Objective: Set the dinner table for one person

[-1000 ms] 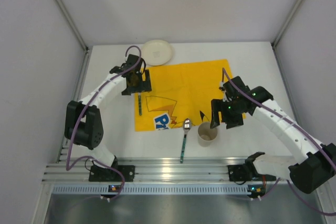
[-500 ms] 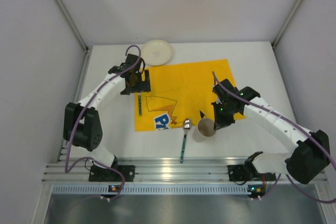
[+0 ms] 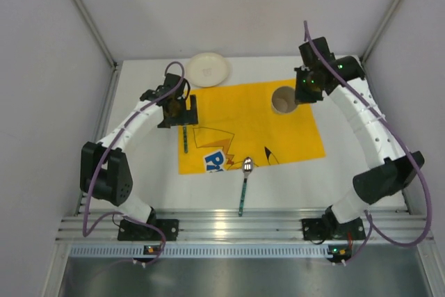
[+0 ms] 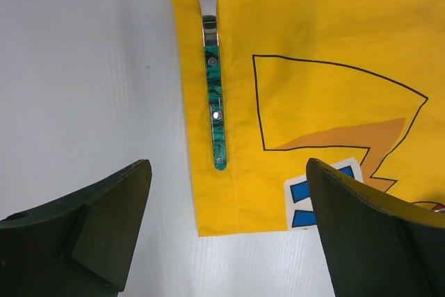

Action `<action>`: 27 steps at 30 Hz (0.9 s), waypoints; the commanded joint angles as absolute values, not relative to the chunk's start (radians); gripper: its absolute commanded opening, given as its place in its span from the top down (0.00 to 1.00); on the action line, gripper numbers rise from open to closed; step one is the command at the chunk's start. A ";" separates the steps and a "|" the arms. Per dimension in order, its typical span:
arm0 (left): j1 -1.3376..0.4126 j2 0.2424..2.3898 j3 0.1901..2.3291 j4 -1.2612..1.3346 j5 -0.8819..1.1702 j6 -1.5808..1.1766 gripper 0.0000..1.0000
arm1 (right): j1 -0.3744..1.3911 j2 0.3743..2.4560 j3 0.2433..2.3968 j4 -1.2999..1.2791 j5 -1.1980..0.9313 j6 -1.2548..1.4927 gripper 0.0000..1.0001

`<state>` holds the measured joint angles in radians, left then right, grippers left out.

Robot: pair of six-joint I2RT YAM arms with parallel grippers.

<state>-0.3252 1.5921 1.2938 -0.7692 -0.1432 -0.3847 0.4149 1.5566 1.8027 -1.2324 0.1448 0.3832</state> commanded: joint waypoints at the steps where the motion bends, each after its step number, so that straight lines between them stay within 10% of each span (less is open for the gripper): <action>1: -0.325 1.560 1.331 -0.792 -0.101 -0.368 0.02 | 0.289 1.690 1.894 -1.209 0.187 0.359 1.00; 11: -0.327 1.468 1.256 -0.819 -0.081 -0.360 0.02 | 0.126 2.121 2.376 -1.209 0.006 0.411 1.00; 23: -0.327 1.364 1.123 -0.808 -0.098 -0.396 0.02 | 0.106 2.236 2.312 -1.195 -0.066 0.483 0.99; 27: -0.327 1.368 1.120 -0.805 -0.089 -0.399 0.02 | 0.109 2.250 2.313 -1.200 -0.043 0.469 0.69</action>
